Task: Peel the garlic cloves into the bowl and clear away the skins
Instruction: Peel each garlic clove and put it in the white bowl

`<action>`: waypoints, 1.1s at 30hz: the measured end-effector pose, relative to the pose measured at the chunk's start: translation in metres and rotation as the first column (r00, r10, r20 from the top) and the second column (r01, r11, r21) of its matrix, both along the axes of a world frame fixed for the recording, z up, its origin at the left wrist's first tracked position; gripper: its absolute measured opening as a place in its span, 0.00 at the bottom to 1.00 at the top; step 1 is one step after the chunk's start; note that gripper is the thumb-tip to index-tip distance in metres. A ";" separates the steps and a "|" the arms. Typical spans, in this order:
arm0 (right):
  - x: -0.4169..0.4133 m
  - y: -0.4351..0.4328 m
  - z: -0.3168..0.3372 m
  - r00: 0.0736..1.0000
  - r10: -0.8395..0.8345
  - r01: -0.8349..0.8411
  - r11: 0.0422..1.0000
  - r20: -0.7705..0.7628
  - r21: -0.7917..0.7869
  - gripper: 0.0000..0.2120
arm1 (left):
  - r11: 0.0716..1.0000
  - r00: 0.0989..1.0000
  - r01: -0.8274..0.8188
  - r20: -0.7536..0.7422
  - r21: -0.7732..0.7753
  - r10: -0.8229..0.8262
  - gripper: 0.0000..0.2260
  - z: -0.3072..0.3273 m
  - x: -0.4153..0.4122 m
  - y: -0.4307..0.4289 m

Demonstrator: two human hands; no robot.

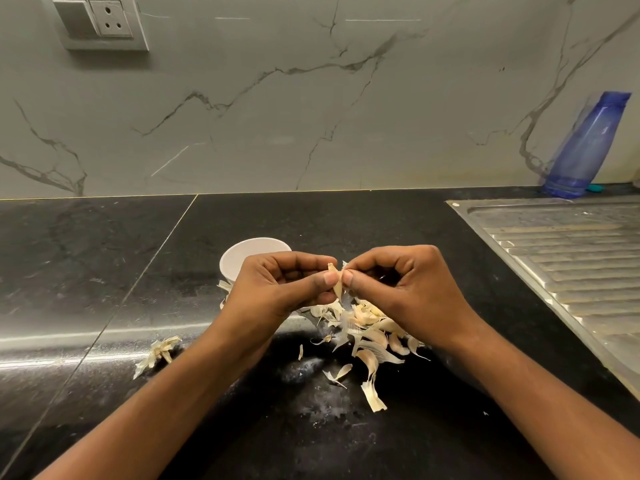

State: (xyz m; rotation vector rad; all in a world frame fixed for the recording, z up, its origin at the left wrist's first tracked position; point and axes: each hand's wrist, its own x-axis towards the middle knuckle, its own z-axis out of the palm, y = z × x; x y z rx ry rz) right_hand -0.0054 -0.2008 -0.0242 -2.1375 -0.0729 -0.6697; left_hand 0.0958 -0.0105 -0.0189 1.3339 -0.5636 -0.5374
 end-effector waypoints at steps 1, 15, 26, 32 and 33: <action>0.000 0.001 0.000 1.000 -0.013 0.013 1.000 0.011 0.008 0.02 | 1.000 1.000 0.003 0.008 0.004 -0.003 0.16 0.000 0.000 0.000; 0.003 0.002 0.000 0.987 -0.141 0.142 0.990 0.084 -0.015 0.03 | 0.993 0.995 0.042 0.090 0.112 -0.053 0.14 -0.004 0.004 0.001; -0.002 -0.012 0.007 0.972 -0.233 0.232 0.972 0.030 0.028 0.04 | 0.996 0.997 0.051 0.050 0.079 -0.055 0.16 -0.006 0.004 0.002; 0.000 -0.009 0.004 0.994 -0.071 0.069 0.997 -0.086 -0.032 0.05 | 0.999 0.994 -0.020 0.107 0.034 0.016 0.13 -0.006 0.006 0.000; 0.000 -0.009 0.003 0.994 -0.049 0.046 0.999 -0.095 -0.029 0.07 | 0.999 0.991 -0.034 0.133 0.037 0.029 0.11 -0.007 0.007 0.000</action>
